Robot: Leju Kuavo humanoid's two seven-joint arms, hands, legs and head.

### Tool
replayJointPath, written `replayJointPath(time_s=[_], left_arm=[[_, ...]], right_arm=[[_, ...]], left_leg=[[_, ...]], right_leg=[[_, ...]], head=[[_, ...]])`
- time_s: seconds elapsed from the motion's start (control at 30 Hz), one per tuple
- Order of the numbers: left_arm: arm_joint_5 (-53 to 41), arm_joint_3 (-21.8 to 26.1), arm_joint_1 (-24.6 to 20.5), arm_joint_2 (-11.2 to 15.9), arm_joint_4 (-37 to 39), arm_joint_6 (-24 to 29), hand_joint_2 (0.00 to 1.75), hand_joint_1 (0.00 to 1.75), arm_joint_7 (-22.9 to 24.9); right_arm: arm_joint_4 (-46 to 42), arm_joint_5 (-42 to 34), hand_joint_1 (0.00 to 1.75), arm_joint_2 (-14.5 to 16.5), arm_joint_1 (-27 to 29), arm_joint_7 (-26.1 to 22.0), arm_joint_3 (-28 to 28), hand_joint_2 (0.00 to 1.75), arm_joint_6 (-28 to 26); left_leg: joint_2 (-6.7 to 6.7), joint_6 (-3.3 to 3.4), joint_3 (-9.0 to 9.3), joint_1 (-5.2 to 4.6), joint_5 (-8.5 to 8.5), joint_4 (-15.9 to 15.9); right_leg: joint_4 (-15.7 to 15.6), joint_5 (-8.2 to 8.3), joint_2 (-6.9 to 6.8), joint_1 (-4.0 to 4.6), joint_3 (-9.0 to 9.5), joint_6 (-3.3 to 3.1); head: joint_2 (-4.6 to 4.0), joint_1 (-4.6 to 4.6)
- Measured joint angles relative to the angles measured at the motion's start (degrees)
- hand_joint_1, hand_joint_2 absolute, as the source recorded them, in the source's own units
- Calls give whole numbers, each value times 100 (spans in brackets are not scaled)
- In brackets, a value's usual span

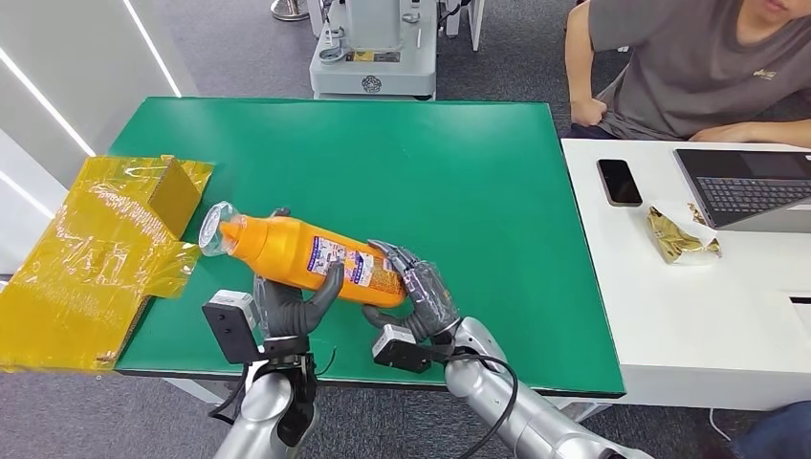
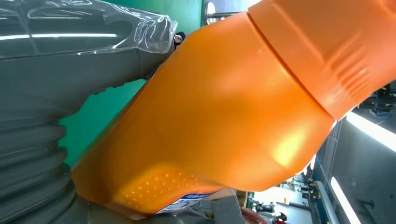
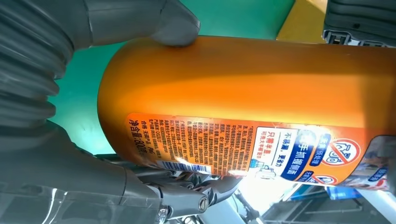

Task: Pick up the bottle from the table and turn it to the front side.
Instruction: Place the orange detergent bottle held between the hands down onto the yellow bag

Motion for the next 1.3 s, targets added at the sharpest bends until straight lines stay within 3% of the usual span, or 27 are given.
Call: replayJointPath(time_s=[0.4, 0.47, 0.53, 0.6, 0.97, 1.3], left_arm=[[200, 28, 117, -3, -22, 2, 175, 175, -111], [204, 35, 118, -3, -23, -5, 175, 175, -113], [202, 39, 119, -3, -29, -7, 175, 175, -113], [191, 41, 120, -3, -49, -2, 175, 175, -113], [169, 95, 114, -3, -159, 93, 175, 175, -126], [301, 162, 245, 28, -291, 440, 175, 175, -174]], right_arm=[[179, 24, 175, -2, -19, -37, 77, 175, -50], [189, 27, 153, -2, -19, -37, 78, 175, -68], [195, 28, 65, -2, -20, -37, 78, 175, -95], [196, 25, 0, -2, -17, -37, 75, 175, -122], [-81, -154, 0, -17, 108, -9, -167, 175, -250], [-1583, -421, 0, -325, 822, 457, -405, 175, -717]], left_leg=[[1, 0, 1, 0, 0, 0], [1, 0, 0, 0, 0, 0], [1, 0, 0, 0, 0, 0], [1, 0, 0, 0, 0, 0], [0, 0, 0, 0, 0, 0], [0, -1, -2, 0, -2, -1]], right_leg=[[0, 0, 1, 0, -1, 0], [0, 0, 1, 0, -1, 0], [0, 0, 1, 0, -1, 0], [0, 0, 1, 0, -1, 0], [0, 0, 1, 0, -1, 0], [-1, -4, -1, 0, -2, -4]], head=[[0, 0], [0, 1], [0, 1], [0, 0], [0, 0], [0, 1]])
